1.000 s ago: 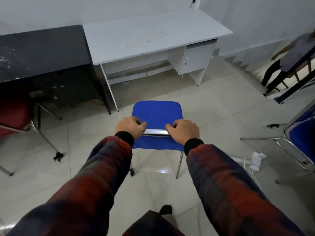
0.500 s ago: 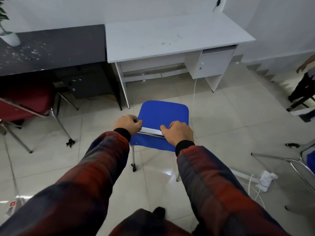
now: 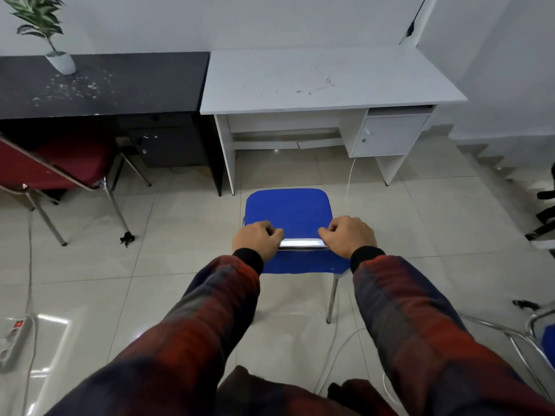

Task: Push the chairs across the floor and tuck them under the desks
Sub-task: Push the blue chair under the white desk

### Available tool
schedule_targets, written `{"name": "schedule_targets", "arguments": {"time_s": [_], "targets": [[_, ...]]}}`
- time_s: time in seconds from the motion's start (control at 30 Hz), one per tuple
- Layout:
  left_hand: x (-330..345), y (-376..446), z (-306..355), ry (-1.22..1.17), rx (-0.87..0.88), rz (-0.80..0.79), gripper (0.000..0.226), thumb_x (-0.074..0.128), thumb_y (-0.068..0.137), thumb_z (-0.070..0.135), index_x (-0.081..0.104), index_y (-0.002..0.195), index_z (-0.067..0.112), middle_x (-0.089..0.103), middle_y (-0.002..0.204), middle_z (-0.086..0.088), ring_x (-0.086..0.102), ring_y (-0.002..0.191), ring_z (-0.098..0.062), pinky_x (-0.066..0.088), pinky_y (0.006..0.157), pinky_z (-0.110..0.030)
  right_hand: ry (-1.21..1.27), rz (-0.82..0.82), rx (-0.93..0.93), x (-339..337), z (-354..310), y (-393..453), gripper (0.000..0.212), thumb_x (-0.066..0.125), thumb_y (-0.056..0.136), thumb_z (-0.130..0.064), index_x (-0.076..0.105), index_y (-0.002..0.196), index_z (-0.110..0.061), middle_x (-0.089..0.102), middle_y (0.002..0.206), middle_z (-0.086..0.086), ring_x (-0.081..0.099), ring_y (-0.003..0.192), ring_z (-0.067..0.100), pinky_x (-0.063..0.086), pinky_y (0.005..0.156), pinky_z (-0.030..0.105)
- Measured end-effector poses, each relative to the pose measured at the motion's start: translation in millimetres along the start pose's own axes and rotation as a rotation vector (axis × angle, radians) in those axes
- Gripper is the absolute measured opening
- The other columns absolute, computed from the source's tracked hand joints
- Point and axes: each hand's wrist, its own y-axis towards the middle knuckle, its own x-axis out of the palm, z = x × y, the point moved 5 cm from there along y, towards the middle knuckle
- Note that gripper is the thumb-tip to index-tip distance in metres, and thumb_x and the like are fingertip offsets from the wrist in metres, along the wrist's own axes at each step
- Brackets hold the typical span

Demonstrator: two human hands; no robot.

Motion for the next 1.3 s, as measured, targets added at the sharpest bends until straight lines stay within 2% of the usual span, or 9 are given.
{"name": "schedule_targets", "arguments": {"time_s": [0.13, 0.27, 0.47, 0.63, 0.77, 0.83, 0.93, 1.13, 1.3], "targets": [[20, -9, 27, -0.034, -0.009, 0.026, 0.023, 0.049, 0.088, 0.036, 0.059, 0.082, 0.017, 0.061, 0.074, 0.001, 0.052, 0.066, -0.017, 0.036, 0.054, -0.027, -0.013, -0.026, -0.053, -16, 30, 14, 0.031, 0.058, 0.087, -0.044, 0.067, 0.071, -0.020, 0.065, 0.070, -0.005, 0.059, 0.067, 0.016, 0.039, 0.061, 0.027], [34, -14, 49, -0.056, -0.034, 0.047, 0.020, 0.047, 0.091, 0.035, 0.053, 0.082, 0.019, 0.059, 0.073, 0.001, 0.050, 0.064, -0.016, 0.033, 0.052, -0.027, -0.021, -0.046, -0.096, -29, 51, 26, 0.030, 0.058, 0.088, -0.043, 0.067, 0.073, -0.019, 0.065, 0.073, -0.004, 0.056, 0.066, 0.014, 0.040, 0.063, 0.027], [56, -26, 76, -0.027, -0.091, 0.075, 0.019, 0.043, 0.093, 0.035, 0.050, 0.084, 0.021, 0.054, 0.070, 0.003, 0.051, 0.066, -0.017, 0.036, 0.059, -0.028, -0.043, -0.056, -0.126, -46, 76, 30, 0.030, 0.058, 0.089, -0.041, 0.067, 0.073, -0.018, 0.063, 0.069, -0.003, 0.052, 0.060, 0.011, 0.035, 0.057, 0.025], [56, -25, 78, 0.003, -0.147, 0.061, 0.020, 0.045, 0.088, 0.034, 0.054, 0.081, 0.018, 0.056, 0.071, 0.003, 0.051, 0.067, -0.020, 0.035, 0.058, -0.029, -0.007, -0.068, -0.117, -45, 80, 25, 0.031, 0.058, 0.089, -0.040, 0.070, 0.076, -0.015, 0.067, 0.072, 0.001, 0.060, 0.068, 0.018, 0.041, 0.059, 0.026], [55, -24, 79, 0.027, -0.148, 0.066, 0.021, 0.048, 0.086, 0.036, 0.054, 0.076, 0.019, 0.055, 0.069, 0.003, 0.050, 0.064, -0.019, 0.034, 0.056, -0.027, 0.001, -0.044, -0.100, -43, 82, 21, 0.036, 0.056, 0.090, -0.039, 0.072, 0.080, -0.009, 0.068, 0.072, 0.006, 0.055, 0.062, 0.019, 0.046, 0.059, 0.027], [56, -24, 80, 0.026, -0.136, 0.067, 0.023, 0.049, 0.085, 0.036, 0.050, 0.069, 0.020, 0.053, 0.066, 0.003, 0.049, 0.061, -0.019, 0.034, 0.053, -0.027, -0.001, -0.040, -0.085, -41, 85, 19, 0.037, 0.056, 0.092, -0.039, 0.071, 0.079, -0.008, 0.062, 0.067, 0.004, 0.052, 0.058, 0.018, 0.044, 0.057, 0.026], [57, -20, 81, 0.016, -0.110, 0.047, 0.024, 0.050, 0.084, 0.036, 0.049, 0.067, 0.019, 0.055, 0.065, 0.001, 0.051, 0.062, -0.020, 0.037, 0.054, -0.027, -0.007, -0.026, -0.073, -40, 89, 17, 0.037, 0.055, 0.093, -0.041, 0.070, 0.076, -0.011, 0.062, 0.066, 0.002, 0.051, 0.056, 0.016, 0.039, 0.052, 0.024], [58, -10, 86, 0.027, -0.127, 0.041, 0.024, 0.050, 0.084, 0.036, 0.052, 0.068, 0.018, 0.055, 0.065, 0.001, 0.051, 0.062, -0.020, 0.037, 0.054, -0.026, -0.025, -0.006, -0.113, -43, 89, 32, 0.036, 0.058, 0.089, -0.045, 0.068, 0.069, -0.017, 0.062, 0.062, -0.004, 0.052, 0.056, 0.011, 0.036, 0.054, 0.024], [63, -1, 105, 0.036, -0.144, 0.050, 0.023, 0.049, 0.086, 0.037, 0.056, 0.076, 0.018, 0.054, 0.066, 0.004, 0.049, 0.061, -0.015, 0.035, 0.053, -0.025, -0.024, -0.015, -0.131, -51, 98, 53, 0.034, 0.058, 0.088, -0.046, 0.066, 0.068, -0.019, 0.061, 0.063, -0.006, 0.056, 0.061, 0.015, 0.040, 0.059, 0.026]]}}
